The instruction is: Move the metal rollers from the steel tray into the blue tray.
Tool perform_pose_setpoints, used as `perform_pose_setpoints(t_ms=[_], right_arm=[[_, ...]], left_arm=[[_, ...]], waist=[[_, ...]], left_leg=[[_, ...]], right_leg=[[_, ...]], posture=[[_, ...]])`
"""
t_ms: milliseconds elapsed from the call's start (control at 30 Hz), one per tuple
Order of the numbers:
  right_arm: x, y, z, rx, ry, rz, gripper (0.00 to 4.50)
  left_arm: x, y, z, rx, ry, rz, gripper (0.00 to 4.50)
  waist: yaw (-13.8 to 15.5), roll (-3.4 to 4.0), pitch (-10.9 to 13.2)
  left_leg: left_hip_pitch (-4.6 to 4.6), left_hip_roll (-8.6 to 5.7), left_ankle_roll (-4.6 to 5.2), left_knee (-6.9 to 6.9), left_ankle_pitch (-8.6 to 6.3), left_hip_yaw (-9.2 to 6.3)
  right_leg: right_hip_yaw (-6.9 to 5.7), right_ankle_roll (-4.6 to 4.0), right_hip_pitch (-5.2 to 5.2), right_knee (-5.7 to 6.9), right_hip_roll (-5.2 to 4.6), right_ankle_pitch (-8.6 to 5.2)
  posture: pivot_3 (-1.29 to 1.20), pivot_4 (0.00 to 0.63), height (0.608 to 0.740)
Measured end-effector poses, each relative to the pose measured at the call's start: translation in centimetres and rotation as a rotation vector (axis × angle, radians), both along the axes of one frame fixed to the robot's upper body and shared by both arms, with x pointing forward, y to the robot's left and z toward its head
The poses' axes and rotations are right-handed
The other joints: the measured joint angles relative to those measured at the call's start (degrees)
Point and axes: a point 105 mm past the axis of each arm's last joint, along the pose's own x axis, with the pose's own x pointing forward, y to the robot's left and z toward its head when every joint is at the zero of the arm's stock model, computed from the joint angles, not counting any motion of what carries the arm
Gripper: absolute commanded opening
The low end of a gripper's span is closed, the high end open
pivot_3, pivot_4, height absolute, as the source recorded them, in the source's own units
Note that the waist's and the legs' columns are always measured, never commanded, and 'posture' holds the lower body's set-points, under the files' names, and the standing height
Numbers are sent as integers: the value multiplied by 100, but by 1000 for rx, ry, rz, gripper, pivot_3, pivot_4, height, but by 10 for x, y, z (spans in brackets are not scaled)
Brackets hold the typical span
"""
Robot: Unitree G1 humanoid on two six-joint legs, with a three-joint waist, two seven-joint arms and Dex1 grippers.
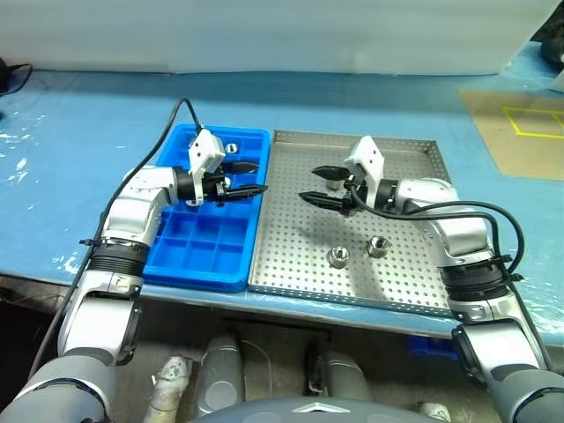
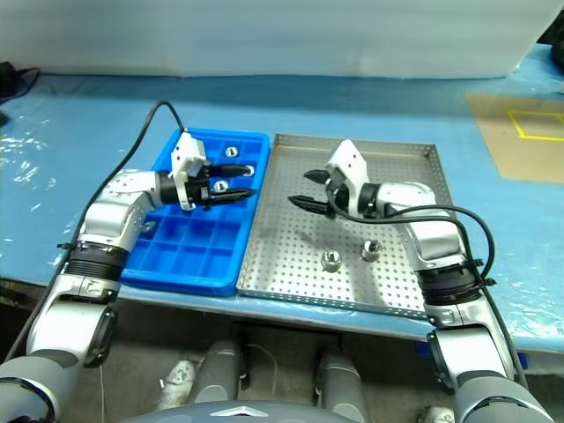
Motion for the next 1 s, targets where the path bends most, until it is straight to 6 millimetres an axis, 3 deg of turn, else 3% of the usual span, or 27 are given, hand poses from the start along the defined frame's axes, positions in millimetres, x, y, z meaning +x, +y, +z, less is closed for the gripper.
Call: perform_pose_setpoints(t_ms=[133,300,400,633,967,1000], right_arm=[[-9,-34,-2,-20,6,-133,3405],[-26,-49,-8,-13,20,-232,3405],[-37,-50,-12,-9,37,-261,3405],[-53,-57,-11,0,42,-330,3405],[-57,-60,-13,-9,52,-359,3405],[-57,-60,-13,-9,53,-360,3405]], left_arm=[[-7,-43,-15,16,29,-146,2979],[-21,-78,-28,78,60,-335,2979],[-25,-91,-45,131,75,-392,2979],[-31,-91,-78,236,87,-453,2979],[-33,-103,-92,247,93,-453,2979],[-34,-104,-92,244,96,-452,3135]], waist=[[-63,0,0],[-340,2,-1],[-472,4,-1],[-636,8,-3],[-632,9,-4],[-633,9,-4]], left_leg=[[-2,-1,30,22,-18,7],[15,0,52,18,-31,15],[47,0,57,16,-35,16],[49,-2,86,18,-52,15],[44,0,130,20,-58,19],[45,0,130,20,-58,19]], right_leg=[[8,17,10,-10,-1,10],[15,2,17,-12,4,0],[20,2,55,-36,7,-1],[23,33,97,-107,3,27],[24,34,107,-133,-11,27],[23,34,108,-132,-11,27]], posture=[[-325,150,740],[-416,150,740],[-463,150,740],[-505,150,740],[-507,150,740],[-506,150,740]])
